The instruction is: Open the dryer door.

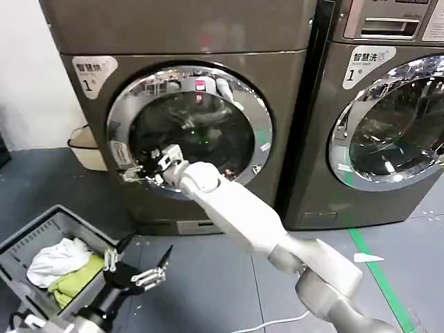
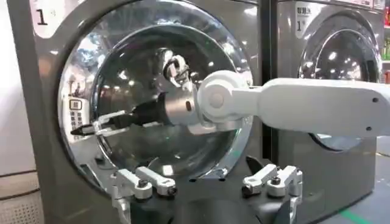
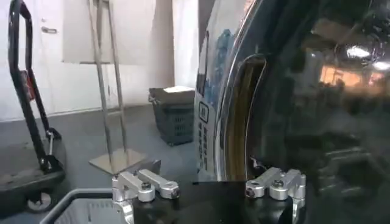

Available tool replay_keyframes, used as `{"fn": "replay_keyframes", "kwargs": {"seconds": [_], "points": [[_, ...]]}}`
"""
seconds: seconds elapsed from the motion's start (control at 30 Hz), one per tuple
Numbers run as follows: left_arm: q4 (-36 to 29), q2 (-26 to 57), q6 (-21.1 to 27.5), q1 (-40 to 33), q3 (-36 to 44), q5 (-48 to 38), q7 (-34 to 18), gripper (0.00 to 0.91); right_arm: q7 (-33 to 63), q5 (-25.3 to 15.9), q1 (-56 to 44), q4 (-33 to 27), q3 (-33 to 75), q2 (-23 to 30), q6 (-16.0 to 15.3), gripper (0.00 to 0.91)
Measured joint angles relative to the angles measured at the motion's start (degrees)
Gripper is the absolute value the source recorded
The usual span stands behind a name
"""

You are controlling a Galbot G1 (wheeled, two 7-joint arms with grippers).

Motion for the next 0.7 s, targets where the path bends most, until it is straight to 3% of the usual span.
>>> {"fn": "replay_keyframes", "kwargs": {"seconds": [0.47, 0.7], "points": [[-0.2, -0.3, 0.0, 0.2, -0.2, 0.0, 0.0, 0.907, -1.4, 0.5, -0.2, 2.6, -1.9, 0.0, -0.7, 0.907], [-0.3, -0.3, -0.1, 0.2, -0.4, 0.0, -0.1, 0.907, -2.3, 3.3, -0.2, 6.1, -3.3, 0.0, -1.9, 0.907]]}}
